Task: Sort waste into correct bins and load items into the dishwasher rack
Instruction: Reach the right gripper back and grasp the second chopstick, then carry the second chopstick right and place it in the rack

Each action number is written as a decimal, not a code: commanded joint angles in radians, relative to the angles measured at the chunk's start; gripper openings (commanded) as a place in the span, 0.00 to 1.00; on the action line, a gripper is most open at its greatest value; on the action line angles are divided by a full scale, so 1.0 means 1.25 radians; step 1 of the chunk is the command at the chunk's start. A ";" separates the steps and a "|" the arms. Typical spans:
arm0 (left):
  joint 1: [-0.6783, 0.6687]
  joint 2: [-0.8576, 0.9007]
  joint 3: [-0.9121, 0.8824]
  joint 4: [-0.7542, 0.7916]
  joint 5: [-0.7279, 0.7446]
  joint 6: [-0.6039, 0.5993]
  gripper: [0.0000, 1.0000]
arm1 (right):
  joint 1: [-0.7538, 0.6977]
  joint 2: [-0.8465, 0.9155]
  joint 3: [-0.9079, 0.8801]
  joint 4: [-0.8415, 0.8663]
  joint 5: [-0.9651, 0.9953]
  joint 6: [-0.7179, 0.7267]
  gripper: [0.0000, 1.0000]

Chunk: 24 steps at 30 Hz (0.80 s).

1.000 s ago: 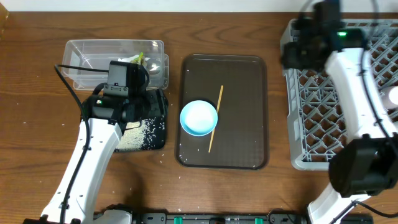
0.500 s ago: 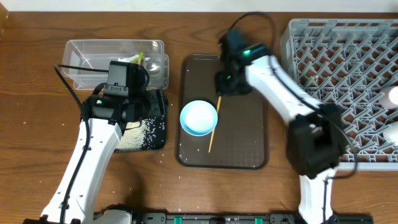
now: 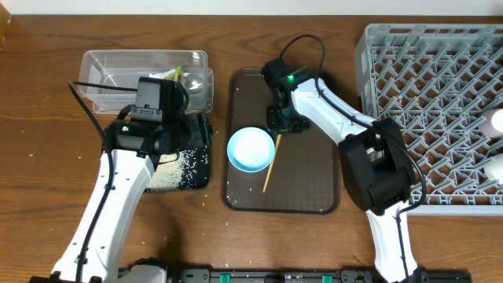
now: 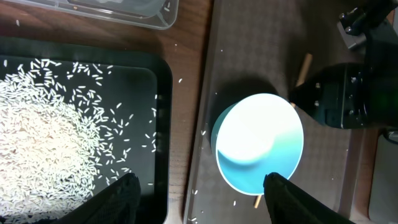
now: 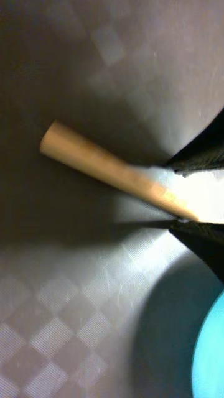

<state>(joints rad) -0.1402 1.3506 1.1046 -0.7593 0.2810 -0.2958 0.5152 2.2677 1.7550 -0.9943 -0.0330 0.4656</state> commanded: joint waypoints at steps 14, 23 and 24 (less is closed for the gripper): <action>0.002 0.001 0.004 -0.002 -0.011 -0.010 0.67 | -0.171 -0.109 0.113 -0.126 -0.004 -0.261 0.01; 0.002 0.001 0.004 -0.002 -0.010 -0.010 0.67 | -0.311 -0.269 0.179 -0.161 0.003 -0.389 0.01; 0.002 0.001 0.005 -0.002 -0.011 -0.010 0.67 | -0.331 -0.274 0.179 -0.167 0.002 -0.392 0.01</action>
<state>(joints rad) -0.1402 1.3506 1.1046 -0.7593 0.2810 -0.2962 0.1562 1.9476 1.9728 -1.1885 -0.0341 0.0494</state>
